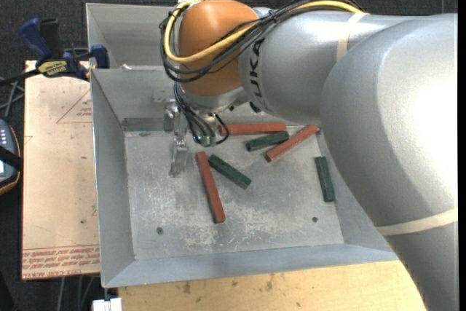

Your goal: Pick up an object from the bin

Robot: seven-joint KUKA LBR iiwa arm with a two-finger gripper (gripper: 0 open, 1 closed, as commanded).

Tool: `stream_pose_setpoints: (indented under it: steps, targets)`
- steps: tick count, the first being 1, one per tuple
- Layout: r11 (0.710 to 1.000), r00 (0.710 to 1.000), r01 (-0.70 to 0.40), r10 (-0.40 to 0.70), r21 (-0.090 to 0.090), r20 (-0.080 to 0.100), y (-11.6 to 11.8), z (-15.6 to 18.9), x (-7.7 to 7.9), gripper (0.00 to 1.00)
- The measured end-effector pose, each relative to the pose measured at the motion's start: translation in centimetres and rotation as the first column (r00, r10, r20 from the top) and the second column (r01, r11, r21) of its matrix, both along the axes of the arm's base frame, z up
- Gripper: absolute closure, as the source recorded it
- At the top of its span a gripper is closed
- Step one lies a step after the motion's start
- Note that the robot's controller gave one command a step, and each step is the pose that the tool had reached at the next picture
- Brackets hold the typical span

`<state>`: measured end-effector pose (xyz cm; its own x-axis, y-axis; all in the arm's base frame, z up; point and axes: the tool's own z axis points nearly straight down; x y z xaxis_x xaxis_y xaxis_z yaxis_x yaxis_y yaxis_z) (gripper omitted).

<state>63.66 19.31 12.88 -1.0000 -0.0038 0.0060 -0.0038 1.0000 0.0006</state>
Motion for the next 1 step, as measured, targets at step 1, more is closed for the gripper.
stream_pose_setpoints:
  steps: [1]
  targets:
    - [1.000, 1.000, 0.003, -0.003, 0.001, 0.007, -0.07, 0.53, 0.19, 0.00]
